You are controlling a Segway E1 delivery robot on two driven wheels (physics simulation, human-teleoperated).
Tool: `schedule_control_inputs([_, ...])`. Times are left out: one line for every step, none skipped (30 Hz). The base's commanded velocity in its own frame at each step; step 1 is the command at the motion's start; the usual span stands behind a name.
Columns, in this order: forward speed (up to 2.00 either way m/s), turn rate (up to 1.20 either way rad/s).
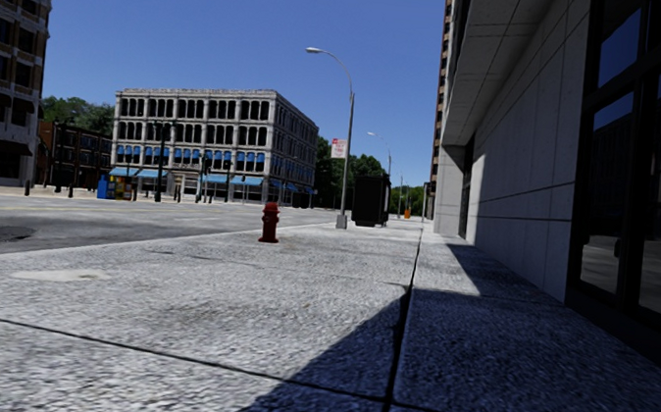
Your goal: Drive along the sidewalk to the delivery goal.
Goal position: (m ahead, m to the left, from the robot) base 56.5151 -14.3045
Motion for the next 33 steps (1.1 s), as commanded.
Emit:
schedule_control_inputs([2.0,0.0])
schedule_control_inputs([2.0,0.0])
schedule_control_inputs([2.0,0.0])
schedule_control_inputs([2.0,0.0])
schedule_control_inputs([2.0,0.0])
schedule_control_inputs([2.0,0.0])
schedule_control_inputs([2.0,0.0])
schedule_control_inputs([2.0,0.0])
schedule_control_inputs([2.0,0.0])
schedule_control_inputs([2.0,0.0])
schedule_control_inputs([2.0,0.0])
schedule_control_inputs([2.0,0.0])
schedule_control_inputs([2.0,0.0])
schedule_control_inputs([2.0,0.0])
schedule_control_inputs([2.0,0.0])
schedule_control_inputs([2.0,0.0])
schedule_control_inputs([2.0,0.0])
schedule_control_inputs([2.0,0.0])
schedule_control_inputs([2.0,0.0])
schedule_control_inputs([2.0,0.0])
schedule_control_inputs([2.0,0.0])
schedule_control_inputs([2.0,0.0])
schedule_control_inputs([2.0,0.0])
schedule_control_inputs([2.0,-0.13])
schedule_control_inputs([2.0,-0.24])
schedule_control_inputs([2.0,-0.32])
schedule_control_inputs([2.0,-0.32])
schedule_control_inputs([2.0,-0.44])
schedule_control_inputs([2.0,-0.49])
schedule_control_inputs([2.0,-0.52])
schedule_control_inputs([2.0,-0.52])
schedule_control_inputs([2.0,-0.54])
schedule_control_inputs([2.0,-0.55])
